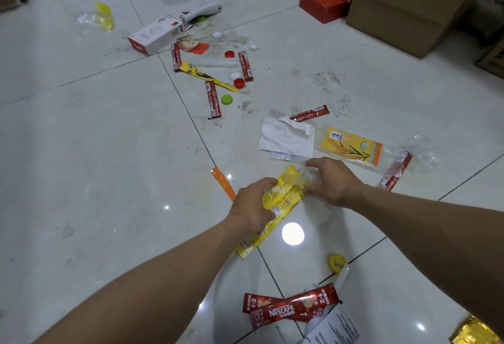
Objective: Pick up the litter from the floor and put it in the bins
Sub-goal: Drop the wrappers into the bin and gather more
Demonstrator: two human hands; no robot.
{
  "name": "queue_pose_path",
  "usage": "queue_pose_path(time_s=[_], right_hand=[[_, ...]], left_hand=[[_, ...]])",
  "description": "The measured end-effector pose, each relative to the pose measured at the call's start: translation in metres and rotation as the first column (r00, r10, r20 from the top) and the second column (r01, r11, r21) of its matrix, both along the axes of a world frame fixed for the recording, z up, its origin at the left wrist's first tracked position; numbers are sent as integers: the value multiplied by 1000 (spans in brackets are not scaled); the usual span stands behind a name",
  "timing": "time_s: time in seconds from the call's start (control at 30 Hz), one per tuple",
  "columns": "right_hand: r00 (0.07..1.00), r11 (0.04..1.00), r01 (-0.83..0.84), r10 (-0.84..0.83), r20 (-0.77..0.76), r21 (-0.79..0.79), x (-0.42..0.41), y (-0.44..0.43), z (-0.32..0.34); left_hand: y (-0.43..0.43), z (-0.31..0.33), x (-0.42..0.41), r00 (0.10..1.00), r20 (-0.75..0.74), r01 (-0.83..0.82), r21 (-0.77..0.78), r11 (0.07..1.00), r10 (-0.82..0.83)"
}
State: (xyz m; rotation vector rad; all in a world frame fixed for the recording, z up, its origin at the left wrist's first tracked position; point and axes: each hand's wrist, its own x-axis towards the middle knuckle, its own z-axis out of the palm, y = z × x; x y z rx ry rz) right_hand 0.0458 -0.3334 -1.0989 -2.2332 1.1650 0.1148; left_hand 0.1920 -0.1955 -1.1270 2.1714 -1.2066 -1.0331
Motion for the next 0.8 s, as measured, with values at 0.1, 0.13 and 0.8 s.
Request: queue_pose_path(time_s=[0.1,0.13,0.8], right_hand=[[1000,999,28,-28,9,-16,-1,-2,-3],[999,999,32,-32,8,-20,-1,-2,-4],[919,946,294,-241,312,-134,57,6,74]], left_hand=[[2,4,2,999,-45,-13,-5,1000,12],[2,5,3,999,-52,-13,-6,1000,13],[10,88,81,978,-38,-207,-261,943,204]])
